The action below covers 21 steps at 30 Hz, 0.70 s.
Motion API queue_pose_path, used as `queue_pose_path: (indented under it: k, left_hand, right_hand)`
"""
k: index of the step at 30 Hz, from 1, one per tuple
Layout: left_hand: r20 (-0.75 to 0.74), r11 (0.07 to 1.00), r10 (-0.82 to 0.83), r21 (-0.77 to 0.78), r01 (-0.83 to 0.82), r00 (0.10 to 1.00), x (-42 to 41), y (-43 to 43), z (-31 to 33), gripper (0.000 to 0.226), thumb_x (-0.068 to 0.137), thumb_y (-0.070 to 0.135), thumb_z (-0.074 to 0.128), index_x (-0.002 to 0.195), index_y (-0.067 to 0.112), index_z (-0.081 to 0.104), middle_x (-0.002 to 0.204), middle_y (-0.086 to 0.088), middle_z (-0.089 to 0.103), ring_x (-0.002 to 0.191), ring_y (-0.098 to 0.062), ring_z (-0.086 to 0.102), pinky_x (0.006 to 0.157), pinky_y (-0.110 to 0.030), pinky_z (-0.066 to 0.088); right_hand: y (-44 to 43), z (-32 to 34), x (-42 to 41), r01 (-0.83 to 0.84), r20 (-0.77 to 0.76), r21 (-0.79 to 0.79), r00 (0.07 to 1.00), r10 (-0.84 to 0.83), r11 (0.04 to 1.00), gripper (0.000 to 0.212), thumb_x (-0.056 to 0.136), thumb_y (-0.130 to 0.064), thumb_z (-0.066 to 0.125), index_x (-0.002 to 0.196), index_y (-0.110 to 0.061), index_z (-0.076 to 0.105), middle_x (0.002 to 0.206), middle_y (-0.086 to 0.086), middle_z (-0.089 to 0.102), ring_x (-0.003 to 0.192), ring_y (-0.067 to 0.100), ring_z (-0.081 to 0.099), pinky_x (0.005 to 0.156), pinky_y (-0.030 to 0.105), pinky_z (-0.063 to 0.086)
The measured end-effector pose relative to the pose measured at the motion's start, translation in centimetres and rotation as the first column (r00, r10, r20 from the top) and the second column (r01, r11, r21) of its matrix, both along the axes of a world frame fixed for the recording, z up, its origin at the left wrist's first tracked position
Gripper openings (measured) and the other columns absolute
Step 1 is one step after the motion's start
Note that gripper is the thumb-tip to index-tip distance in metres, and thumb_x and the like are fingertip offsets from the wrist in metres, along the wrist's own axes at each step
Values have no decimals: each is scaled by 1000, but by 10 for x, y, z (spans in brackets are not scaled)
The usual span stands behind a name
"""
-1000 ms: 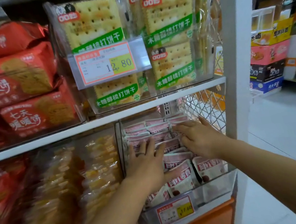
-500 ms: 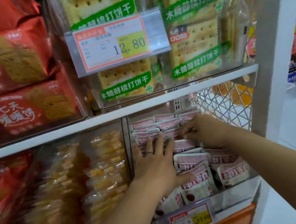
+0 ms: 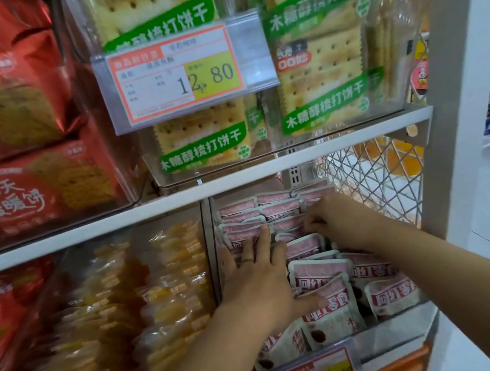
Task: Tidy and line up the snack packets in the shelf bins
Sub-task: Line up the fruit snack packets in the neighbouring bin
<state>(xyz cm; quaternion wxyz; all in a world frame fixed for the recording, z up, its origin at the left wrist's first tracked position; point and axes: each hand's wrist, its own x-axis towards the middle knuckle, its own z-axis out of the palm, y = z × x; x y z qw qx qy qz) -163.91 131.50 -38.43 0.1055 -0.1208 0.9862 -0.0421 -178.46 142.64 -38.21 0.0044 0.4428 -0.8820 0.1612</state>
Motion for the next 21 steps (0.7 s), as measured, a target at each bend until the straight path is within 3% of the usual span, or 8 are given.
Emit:
queue_pose_path:
  k: [4,7,14,18,21]
  left_hand:
    - [-14,999,-9,33,10,1000,-1,-2,0,104,74,85,34,147,34,-20,149,1,-39,144,-28,-17,107,-60,-18]
    - [-57,998,-58,33,60,997,0,-3,0,104,73,84,37,148,34,-17,149,8,-39,145,-30,-10,108,-64,-11]
    - [-153,979,-148,119,167,977,-2,-4,2,103,71,75,56,149,24,12,150,8,12,142,-22,13,111,-65,4]
    - [-146,984,-129,104,145,981,-2,-2,5,104,67,77,58,146,20,21,147,4,23,137,-21,23,111,-64,9]
    - [-139,989,-106,89,119,985,0,0,5,106,67,78,56,147,19,18,150,2,22,138,-20,21,111,-64,11]
  right_hand:
    - [1,1,-5,11,-11,-91,1000,-12,996,21,88,-6,52,76,-19,64,81,-2,63,79,17,57,76,29,47]
    - [3,4,-3,-51,-6,-67,999,51,996,37,85,-4,51,59,-28,44,67,-13,51,69,14,52,69,29,43]
    - [10,12,-3,-100,62,119,994,94,988,30,90,-10,47,65,-26,45,72,-9,50,72,15,48,69,30,37]
    - [10,15,-1,-114,116,193,989,93,975,36,95,-16,46,62,-31,42,69,-15,43,64,0,38,68,26,29]
    - [9,14,0,-69,97,188,994,51,980,34,94,-14,47,62,-28,44,70,-13,46,69,8,46,69,28,33]
